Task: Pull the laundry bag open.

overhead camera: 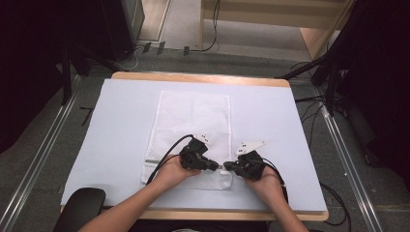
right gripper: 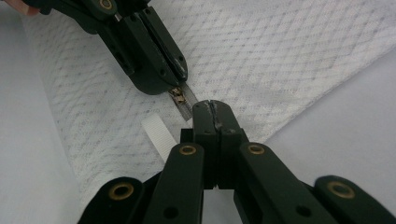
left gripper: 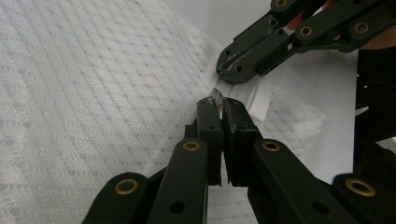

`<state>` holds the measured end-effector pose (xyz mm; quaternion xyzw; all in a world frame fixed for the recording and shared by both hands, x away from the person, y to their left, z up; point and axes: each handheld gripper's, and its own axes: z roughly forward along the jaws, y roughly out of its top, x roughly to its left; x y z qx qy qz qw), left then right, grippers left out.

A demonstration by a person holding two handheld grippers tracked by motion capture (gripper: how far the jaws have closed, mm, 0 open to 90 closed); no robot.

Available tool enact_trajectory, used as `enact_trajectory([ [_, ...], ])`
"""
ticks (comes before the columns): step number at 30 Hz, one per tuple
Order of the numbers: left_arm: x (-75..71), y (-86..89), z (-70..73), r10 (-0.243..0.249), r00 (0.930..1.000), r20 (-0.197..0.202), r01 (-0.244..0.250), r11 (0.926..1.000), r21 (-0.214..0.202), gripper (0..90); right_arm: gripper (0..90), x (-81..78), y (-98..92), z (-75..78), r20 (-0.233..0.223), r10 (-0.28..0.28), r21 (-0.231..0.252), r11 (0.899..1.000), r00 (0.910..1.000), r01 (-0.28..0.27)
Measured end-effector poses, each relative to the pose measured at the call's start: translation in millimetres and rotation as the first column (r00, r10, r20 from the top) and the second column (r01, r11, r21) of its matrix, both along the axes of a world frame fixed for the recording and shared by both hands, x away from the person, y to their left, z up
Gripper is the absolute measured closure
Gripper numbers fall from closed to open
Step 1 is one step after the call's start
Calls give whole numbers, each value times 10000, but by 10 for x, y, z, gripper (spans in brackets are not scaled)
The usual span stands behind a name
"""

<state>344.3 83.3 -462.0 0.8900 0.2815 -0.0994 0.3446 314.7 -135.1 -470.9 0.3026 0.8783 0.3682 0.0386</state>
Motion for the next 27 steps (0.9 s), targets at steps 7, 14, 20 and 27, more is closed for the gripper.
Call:
enact_trajectory([
  [7, 62, 116, 43, 186, 9990, -404, -192, 9997, -148, 882, 900, 7, -9, -4, -7, 56, 36, 10000, 10000, -56],
  [14, 70, 208, 72, 209, 9986, -482, -213, 9997, -80, 881, 900, 13, -16, -8, 42, 171, 58, 9998, 9998, -172],
  [20, 83, 311, 94, 365, 9979, -527, -371, 9993, -101, 881, 900, 24, -15, -4, 93, 298, -11, 9996, 9995, -298],
  [27, 97, 449, 118, 625, 9960, -634, -637, 9978, -180, 881, 900, 21, -9, -4, 148, 351, -48, 9994, 9993, -350],
])
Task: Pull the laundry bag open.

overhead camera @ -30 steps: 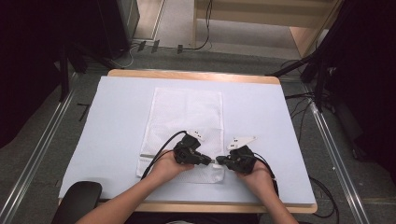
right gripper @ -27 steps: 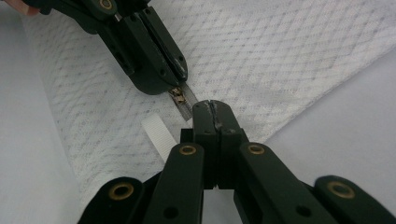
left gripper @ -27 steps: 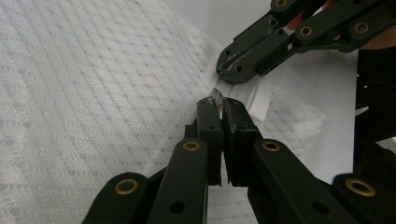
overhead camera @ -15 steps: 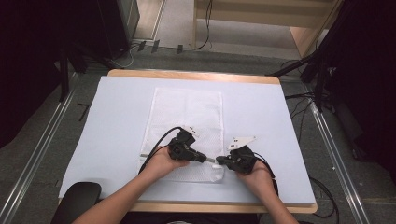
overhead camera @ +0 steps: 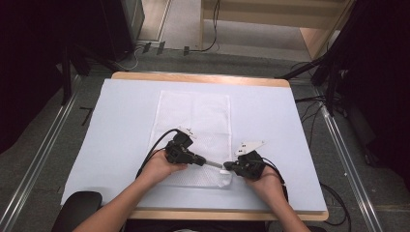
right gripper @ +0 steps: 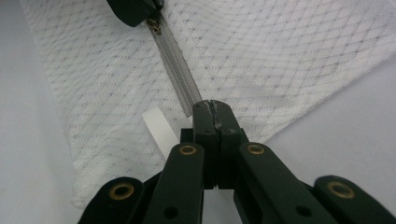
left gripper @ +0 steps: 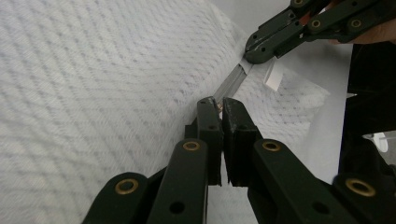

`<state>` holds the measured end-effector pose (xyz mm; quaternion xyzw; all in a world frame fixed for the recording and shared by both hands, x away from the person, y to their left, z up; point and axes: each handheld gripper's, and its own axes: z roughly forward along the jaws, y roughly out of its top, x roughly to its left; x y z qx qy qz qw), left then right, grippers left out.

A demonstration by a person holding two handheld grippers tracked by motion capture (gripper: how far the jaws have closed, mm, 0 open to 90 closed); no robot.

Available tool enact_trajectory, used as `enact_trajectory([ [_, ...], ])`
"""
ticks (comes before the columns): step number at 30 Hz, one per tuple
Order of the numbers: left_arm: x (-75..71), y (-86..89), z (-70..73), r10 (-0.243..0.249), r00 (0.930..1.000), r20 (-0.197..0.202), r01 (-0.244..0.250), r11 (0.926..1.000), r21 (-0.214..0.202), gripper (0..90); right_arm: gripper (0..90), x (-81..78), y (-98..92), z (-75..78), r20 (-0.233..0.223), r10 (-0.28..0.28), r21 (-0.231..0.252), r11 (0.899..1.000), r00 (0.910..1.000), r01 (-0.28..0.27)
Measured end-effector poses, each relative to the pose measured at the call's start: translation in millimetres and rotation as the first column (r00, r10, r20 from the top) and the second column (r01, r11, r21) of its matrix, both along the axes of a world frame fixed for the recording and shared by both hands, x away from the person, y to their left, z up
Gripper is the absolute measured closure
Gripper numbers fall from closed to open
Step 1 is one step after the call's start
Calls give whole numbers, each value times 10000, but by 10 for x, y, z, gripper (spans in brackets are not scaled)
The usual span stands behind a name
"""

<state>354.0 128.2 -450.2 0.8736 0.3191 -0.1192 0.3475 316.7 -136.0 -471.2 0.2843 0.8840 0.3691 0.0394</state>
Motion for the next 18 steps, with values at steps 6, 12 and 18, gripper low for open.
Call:
enact_trajectory([
  [6, 13, 121, 11, 76, 9999, -139, -77, 9999, -75, 881, 900, 11, 1, 5, -217, -90, 26, 10000, 9997, 90],
  [12, 17, 229, 40, 186, 9997, -144, -186, 9998, -58, 881, 900, 18, -4, 4, -230, -12, 42, 10000, 9997, 13],
  [18, 4, 306, 96, 252, 9996, -93, -252, 9997, 42, 881, 900, 21, -8, -1, -222, 13, 101, 9999, 9998, -10],
])
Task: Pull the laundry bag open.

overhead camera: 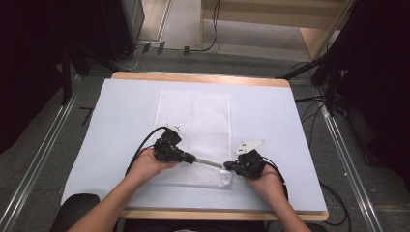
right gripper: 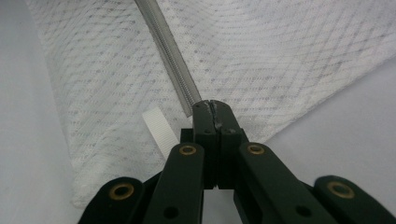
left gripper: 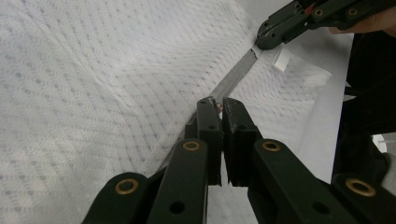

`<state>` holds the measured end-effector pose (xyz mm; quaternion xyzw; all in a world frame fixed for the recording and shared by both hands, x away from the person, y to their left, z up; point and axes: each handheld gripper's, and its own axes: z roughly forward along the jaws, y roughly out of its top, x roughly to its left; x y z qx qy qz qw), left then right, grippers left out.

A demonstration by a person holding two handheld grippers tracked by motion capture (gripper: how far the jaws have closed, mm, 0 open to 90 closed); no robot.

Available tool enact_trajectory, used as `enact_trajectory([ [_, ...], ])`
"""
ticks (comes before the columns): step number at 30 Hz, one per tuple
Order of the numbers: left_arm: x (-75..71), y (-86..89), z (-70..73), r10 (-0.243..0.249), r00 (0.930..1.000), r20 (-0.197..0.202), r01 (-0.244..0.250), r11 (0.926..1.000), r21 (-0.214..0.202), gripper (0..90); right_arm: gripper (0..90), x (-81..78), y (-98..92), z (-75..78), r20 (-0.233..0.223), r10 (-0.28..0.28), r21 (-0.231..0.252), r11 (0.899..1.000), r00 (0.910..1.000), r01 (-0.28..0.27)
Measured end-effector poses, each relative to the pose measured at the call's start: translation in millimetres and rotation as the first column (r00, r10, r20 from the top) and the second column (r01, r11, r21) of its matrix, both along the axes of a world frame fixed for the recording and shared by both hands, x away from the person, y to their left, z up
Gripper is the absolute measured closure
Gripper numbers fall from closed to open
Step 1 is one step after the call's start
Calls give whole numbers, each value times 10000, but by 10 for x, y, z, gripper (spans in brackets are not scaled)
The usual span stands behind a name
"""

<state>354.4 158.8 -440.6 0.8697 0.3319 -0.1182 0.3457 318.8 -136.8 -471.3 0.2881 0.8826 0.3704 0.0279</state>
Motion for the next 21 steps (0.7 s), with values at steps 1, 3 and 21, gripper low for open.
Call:
enact_trajectory([
  [1, 4, 20, 9, -57, 10000, 51, 57, 9999, 87, 881, 900, -1, -2, -1, 49, 27, -10, 10000, 10000, -27],
  [3, 7, 57, 23, -5, 10000, 16, 5, 10000, 69, 881, 900, -2, -2, -2, 70, 30, -8, 10000, 10000, -30],
  [21, -21, 204, 49, 46, 9999, -95, -43, 9995, 310, 880, 900, 1, 0, 0, 7, 24, -9, 10000, 10000, -24],
])
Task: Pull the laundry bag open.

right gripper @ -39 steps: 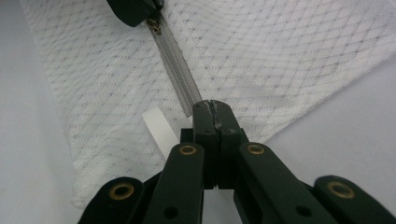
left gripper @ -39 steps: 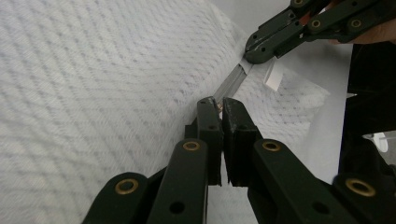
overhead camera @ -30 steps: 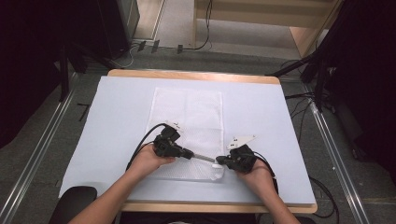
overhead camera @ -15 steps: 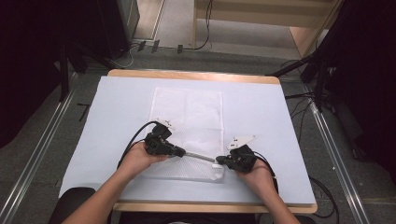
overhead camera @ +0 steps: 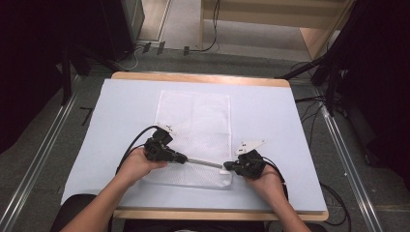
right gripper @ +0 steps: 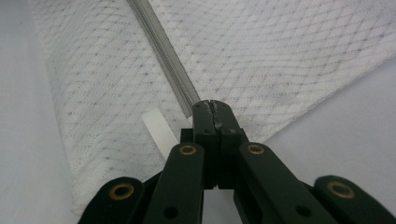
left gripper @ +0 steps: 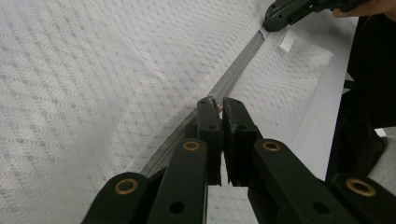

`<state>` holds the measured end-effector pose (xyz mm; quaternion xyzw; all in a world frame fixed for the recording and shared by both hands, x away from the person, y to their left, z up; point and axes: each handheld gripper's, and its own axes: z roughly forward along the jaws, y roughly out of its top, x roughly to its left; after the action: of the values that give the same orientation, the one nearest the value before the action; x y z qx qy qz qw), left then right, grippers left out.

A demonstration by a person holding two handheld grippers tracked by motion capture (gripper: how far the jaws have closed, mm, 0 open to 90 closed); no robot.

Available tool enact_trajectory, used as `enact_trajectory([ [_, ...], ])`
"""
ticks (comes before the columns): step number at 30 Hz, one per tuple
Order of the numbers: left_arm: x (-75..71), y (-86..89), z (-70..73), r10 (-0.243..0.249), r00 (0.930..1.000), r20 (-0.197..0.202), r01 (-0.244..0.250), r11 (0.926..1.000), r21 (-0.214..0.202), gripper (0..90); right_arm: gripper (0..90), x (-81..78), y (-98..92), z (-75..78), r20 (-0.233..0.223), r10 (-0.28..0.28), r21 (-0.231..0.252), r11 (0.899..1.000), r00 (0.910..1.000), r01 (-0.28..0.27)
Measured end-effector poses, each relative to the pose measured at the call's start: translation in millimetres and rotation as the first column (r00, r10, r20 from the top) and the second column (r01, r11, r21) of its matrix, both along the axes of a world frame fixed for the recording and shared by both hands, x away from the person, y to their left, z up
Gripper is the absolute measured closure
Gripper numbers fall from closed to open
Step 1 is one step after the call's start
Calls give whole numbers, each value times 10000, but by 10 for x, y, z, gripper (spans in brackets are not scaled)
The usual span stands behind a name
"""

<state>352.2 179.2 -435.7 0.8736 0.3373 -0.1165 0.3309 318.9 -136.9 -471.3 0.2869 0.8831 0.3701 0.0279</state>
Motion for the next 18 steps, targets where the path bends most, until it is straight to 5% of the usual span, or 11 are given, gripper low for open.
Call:
enact_trajectory([
  [10, -1, 38, 14, 89, 10000, 0, -88, 9998, 199, 881, 900, -1, 1, 0, 9, -3, -5, 10000, 10000, 3],
  [18, -10, 239, 57, 404, 9991, 125, -407, 9988, 261, 880, 900, 1, 1, 0, -14, -9, 16, 10000, 10000, 9],
])
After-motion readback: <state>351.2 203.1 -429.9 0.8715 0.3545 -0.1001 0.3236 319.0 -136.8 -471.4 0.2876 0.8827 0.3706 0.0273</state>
